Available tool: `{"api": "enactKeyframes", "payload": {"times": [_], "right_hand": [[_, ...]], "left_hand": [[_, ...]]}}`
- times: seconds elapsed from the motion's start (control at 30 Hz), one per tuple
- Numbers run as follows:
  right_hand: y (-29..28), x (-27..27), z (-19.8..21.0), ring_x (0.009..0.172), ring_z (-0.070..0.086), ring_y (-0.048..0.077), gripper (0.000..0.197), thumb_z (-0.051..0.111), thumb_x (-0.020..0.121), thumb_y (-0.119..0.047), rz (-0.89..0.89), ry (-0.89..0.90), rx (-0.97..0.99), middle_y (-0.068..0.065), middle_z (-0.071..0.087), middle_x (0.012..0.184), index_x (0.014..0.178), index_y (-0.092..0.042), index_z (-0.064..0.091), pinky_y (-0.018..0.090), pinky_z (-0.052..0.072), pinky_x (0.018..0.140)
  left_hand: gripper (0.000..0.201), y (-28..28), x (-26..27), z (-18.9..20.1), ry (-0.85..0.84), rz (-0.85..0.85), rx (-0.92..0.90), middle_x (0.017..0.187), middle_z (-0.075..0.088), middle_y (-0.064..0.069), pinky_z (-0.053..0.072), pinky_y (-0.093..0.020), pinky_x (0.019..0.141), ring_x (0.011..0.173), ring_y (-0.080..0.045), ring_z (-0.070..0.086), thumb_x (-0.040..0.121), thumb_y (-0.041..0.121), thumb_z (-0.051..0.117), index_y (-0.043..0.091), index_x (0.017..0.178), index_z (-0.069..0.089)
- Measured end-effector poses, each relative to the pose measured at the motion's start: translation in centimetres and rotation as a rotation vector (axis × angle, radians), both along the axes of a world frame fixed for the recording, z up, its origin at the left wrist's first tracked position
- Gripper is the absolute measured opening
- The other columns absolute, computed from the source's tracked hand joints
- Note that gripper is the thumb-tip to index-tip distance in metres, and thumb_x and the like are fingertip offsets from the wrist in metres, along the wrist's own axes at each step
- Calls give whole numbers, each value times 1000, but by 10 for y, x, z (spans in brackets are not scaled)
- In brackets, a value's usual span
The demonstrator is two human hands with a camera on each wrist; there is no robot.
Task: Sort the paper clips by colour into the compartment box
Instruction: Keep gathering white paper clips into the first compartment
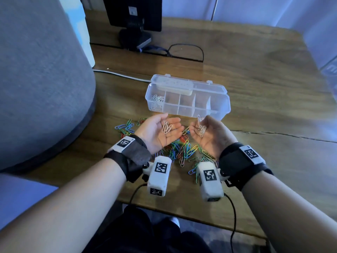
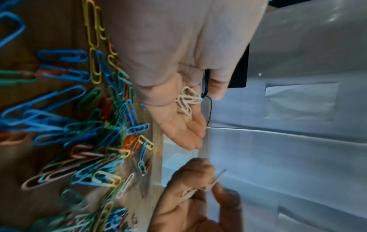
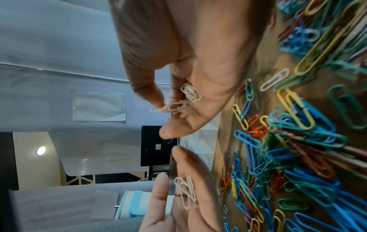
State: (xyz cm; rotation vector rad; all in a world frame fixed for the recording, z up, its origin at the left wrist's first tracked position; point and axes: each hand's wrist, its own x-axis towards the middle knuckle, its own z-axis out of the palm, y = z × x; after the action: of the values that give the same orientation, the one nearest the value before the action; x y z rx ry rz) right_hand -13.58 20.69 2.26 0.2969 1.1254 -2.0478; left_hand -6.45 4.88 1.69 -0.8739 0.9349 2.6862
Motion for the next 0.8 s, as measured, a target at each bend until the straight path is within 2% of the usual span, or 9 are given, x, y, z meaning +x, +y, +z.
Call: {"api": "enactKeyframes", "payload": {"times": [0.1, 0.2, 0.3, 0.43, 0.57, 0.63, 0.7, 0.73, 0.8], "right_hand": [[-19, -5, 5, 62, 61, 21, 24, 48, 89, -4, 44, 2, 137, 13, 58, 69, 66, -3, 52, 23, 57, 58], [-39, -12, 17, 71, 62, 25, 9, 51, 86, 5, 91, 54, 307, 17, 59, 77, 78, 1, 54, 28, 60, 61], [-67, -29, 31, 75, 63, 27, 10, 50, 86, 9, 110, 162, 431, 20, 60, 91, 94, 6, 55, 28, 59, 56], [-118, -55, 45, 67, 56, 21, 18, 46, 90, 8, 193, 222, 514, 10, 52, 75, 76, -3, 50, 24, 55, 51], [-156, -68, 43, 58, 46, 19, 25, 43, 98, -10, 256, 154, 538, 8, 46, 68, 73, -7, 47, 30, 50, 69], [-166, -70, 39, 60, 42, 19, 26, 42, 99, -25, 275, 167, 550, 7, 44, 73, 80, -8, 48, 33, 43, 70], [-171, -72, 36, 70, 43, 21, 30, 40, 98, -37, 267, 197, 572, 8, 44, 85, 99, -7, 48, 40, 43, 82], [-169, -71, 36, 74, 44, 22, 35, 39, 98, -40, 252, 204, 581, 9, 45, 90, 106, -7, 47, 43, 44, 87], [-162, -70, 39, 80, 48, 25, 37, 39, 98, -40, 232, 210, 559, 12, 46, 95, 106, -5, 48, 42, 47, 86]], "left_hand": [[46, -27, -1, 3, -15, 13, -12, 83, 69, -14, 58, -33, 68, 72, -23, 70, 99, 34, 33, -1, 92, 63], [43, -57, -5, 14, -70, 1, -119, 87, 61, -12, 58, -31, 68, 79, -21, 62, 100, 35, 32, 3, 91, 59], [41, -84, -19, 27, -79, 26, -193, 86, 56, -12, 50, -34, 82, 79, -20, 57, 100, 37, 34, 3, 91, 55], [45, -103, -54, 42, -49, -35, -293, 94, 53, -11, 47, -32, 86, 81, -19, 56, 98, 44, 36, 3, 99, 53], [49, -109, -80, 43, -97, -126, -426, 82, 49, -7, 42, -24, 63, 66, -14, 48, 95, 53, 37, 6, 97, 52], [58, -114, -84, 38, -103, -185, -462, 73, 47, -5, 41, -22, 53, 59, -15, 45, 91, 60, 38, 5, 98, 55], [67, -119, -84, 31, -80, -222, -488, 74, 45, -5, 42, -20, 51, 56, -14, 46, 87, 64, 38, 7, 116, 53], [64, -120, -84, 28, -62, -219, -493, 73, 43, -5, 42, -20, 52, 57, -14, 46, 86, 64, 39, 9, 116, 51], [59, -118, -81, 28, -40, -231, -526, 87, 47, -8, 40, -25, 67, 75, -19, 48, 85, 62, 44, 10, 110, 52]]}}
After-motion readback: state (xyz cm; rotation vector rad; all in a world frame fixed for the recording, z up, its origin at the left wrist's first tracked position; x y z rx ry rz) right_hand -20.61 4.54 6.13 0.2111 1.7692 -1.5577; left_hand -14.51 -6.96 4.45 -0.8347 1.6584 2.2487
